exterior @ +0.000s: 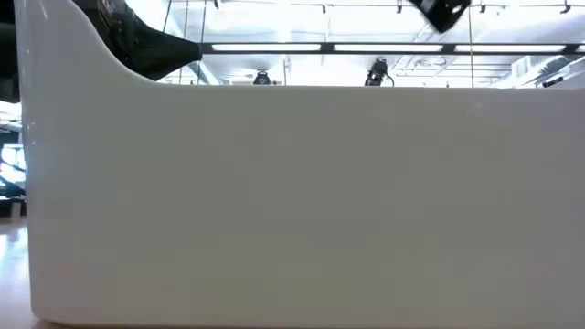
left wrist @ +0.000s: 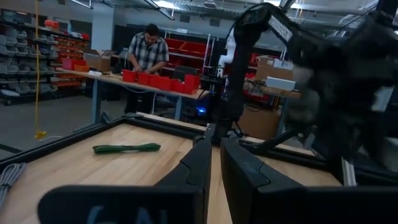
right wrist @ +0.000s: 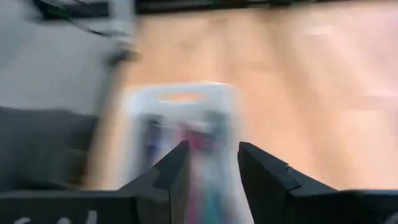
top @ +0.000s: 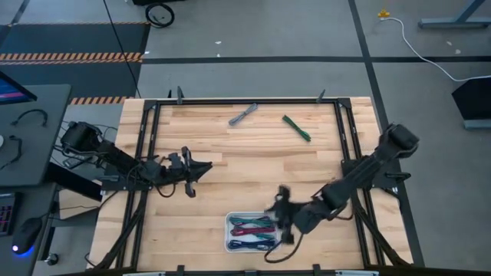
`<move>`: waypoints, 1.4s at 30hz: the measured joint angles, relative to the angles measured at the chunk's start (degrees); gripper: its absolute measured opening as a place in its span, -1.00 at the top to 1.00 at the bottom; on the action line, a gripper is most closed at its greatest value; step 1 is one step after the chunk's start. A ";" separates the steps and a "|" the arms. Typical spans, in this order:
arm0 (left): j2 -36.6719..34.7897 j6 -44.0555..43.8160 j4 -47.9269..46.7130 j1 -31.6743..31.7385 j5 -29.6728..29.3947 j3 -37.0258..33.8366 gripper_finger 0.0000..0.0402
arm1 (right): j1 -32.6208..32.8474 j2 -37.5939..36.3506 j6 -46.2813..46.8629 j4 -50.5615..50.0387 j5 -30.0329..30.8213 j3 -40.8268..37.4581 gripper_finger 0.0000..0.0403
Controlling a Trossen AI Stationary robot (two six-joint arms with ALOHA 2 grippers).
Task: Pick and place USB-C Cables
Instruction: Put the green USB cable into the white bin
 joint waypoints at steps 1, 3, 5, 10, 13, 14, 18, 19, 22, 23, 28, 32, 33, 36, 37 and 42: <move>0.00 0.00 -0.43 0.00 0.00 0.00 0.80 | 0.01 -1.69 -0.53 -4.57 4.20 0.00 0.31; 0.00 0.00 -1.77 0.00 0.00 0.00 0.80 | -0.90 -4.98 0.34 -13.00 11.59 -0.89 0.33; 0.00 0.01 -3.09 0.02 0.01 0.00 0.81 | -3.57 -8.68 3.65 -21.03 14.56 -3.56 0.35; 0.00 0.00 -5.05 0.08 -0.04 0.00 0.84 | -13.62 -18.66 9.49 -25.72 13.80 -16.48 0.37; 0.00 1.52 -5.48 0.17 -1.15 0.00 0.83 | -21.66 -24.24 9.38 -23.21 12.79 -25.10 0.35; 0.00 2.77 -5.66 0.17 -1.78 0.00 0.83 | -24.51 -25.80 8.75 -21.97 12.61 -27.54 0.33; 0.00 7.42 -5.50 1.22 -6.25 0.00 0.83 | -37.49 -30.28 0.42 -13.30 8.19 -35.56 0.25; 0.00 7.96 -5.48 2.00 -7.58 0.00 0.84 | -40.80 -30.76 -3.03 -10.08 6.73 -36.95 0.22; 0.00 8.59 -5.37 5.47 -9.75 0.00 0.87 | -51.21 -31.13 -13.64 1.27 -0.17 -40.28 0.10; 0.00 8.55 -5.38 6.92 -9.84 0.00 0.88 | -54.89 -30.73 -16.76 4.89 -3.15 -41.05 0.07; 0.00 7.39 -5.33 14.27 -9.93 0.00 0.91 | -71.55 -26.09 -26.98 17.72 -17.74 -42.21 -0.11; 0.00 5.87 -5.36 19.37 -9.94 0.58 0.90 | -79.85 -20.20 -29.18 22.17 -25.00 -42.23 -0.16; 0.00 5.80 -5.38 20.39 -9.88 0.72 0.89 | -80.98 -18.44 -29.28 22.96 -26.56 -42.23 -0.16; 0.00 5.84 -5.81 22.90 -8.46 1.27 0.88 | -82.26 -13.76 -29.70 25.18 -28.62 -42.25 -0.15; 0.00 5.81 -5.93 23.56 -7.88 1.45 0.88 | -82.24 -12.33 -29.72 26.04 -28.67 -42.25 -0.14; 0.00 5.36 -6.60 25.33 -4.57 1.57 0.93 | -80.86 -7.68 -29.79 27.19 -27.25 -42.17 0.01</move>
